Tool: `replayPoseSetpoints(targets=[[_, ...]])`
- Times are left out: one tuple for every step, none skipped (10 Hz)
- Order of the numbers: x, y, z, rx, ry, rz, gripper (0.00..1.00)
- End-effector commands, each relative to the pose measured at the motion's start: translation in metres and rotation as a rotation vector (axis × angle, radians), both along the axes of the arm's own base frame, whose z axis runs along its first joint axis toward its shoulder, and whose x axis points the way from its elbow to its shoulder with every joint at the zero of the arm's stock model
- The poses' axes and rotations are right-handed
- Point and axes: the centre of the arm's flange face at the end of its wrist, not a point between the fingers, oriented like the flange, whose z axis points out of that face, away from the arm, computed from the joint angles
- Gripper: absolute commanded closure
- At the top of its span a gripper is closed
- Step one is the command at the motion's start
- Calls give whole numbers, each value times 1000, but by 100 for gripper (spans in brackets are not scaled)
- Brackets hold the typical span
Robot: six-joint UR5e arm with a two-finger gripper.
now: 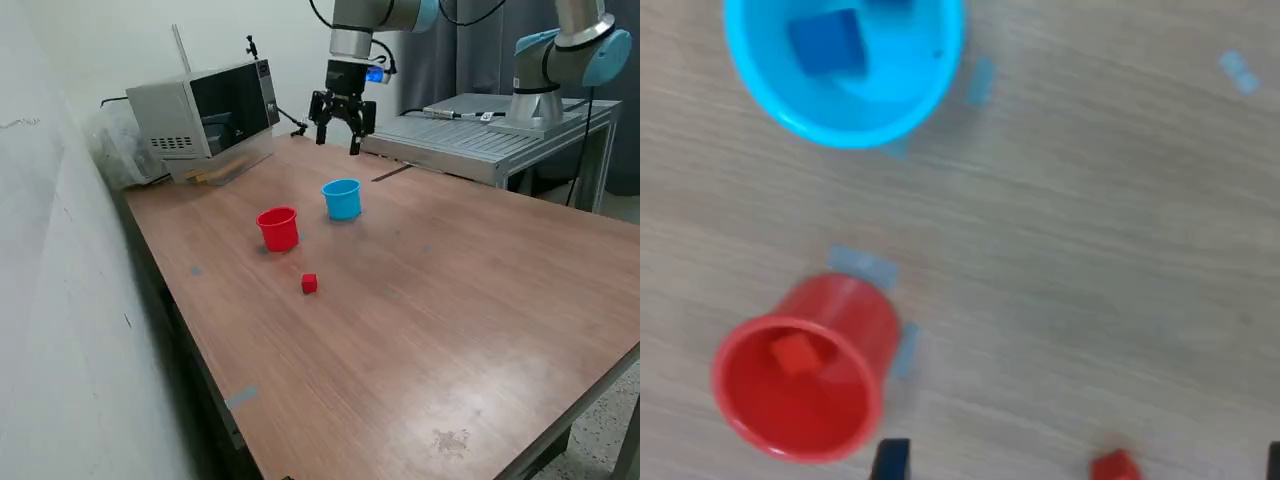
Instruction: Place red objects in the red bin, and blue objects in the blue bin.
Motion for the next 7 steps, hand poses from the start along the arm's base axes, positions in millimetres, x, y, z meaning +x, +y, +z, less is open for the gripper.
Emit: replayPoseSetpoints(targets=[[24, -71, 10, -19, -48, 35, 0], [27, -99, 15, -40, -37, 3, 0], [28, -127, 24, -60, -16, -17, 0], [23, -151, 31, -75, 2, -27, 0], [4, -177, 29, -97, 7, -68, 0], [-15, -181, 28, -117, 22, -129, 0], [-33, -184, 26, -130, 38, -172, 0]])
